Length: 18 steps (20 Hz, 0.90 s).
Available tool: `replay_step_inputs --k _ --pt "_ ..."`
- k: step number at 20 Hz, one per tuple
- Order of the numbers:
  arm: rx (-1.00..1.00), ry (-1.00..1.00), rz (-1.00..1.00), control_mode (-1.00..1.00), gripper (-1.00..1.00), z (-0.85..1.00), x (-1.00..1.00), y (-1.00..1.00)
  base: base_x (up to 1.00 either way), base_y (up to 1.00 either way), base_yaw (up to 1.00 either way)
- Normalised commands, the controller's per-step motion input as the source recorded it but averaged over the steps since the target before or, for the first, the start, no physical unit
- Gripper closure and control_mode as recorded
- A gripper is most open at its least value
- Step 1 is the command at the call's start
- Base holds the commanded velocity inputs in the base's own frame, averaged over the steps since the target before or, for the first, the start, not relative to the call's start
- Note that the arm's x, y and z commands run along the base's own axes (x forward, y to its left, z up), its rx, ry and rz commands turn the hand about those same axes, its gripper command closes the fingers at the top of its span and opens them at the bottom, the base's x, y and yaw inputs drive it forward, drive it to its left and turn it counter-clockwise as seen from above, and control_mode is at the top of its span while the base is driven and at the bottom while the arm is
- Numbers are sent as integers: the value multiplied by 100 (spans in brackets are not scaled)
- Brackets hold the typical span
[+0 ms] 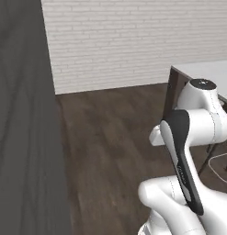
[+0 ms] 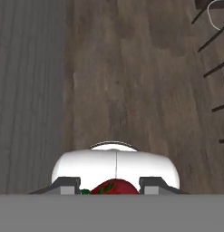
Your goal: Take the strawberry from the fridge and place it on top of the pancake, located on the dining counter.
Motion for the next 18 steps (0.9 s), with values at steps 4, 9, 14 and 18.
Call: replay_step_inputs --k 4,9,14,18 --pt "0 0 0 100 100 0 0 0 69 -7 -68" --pt "0 0 0 100 100 0 0 0 44 -7 -71" --pt "0 0 0 100 100 0 0 0 21 -11 -78" --pt "0 0 0 100 100 0 0 0 18 -36 -81"
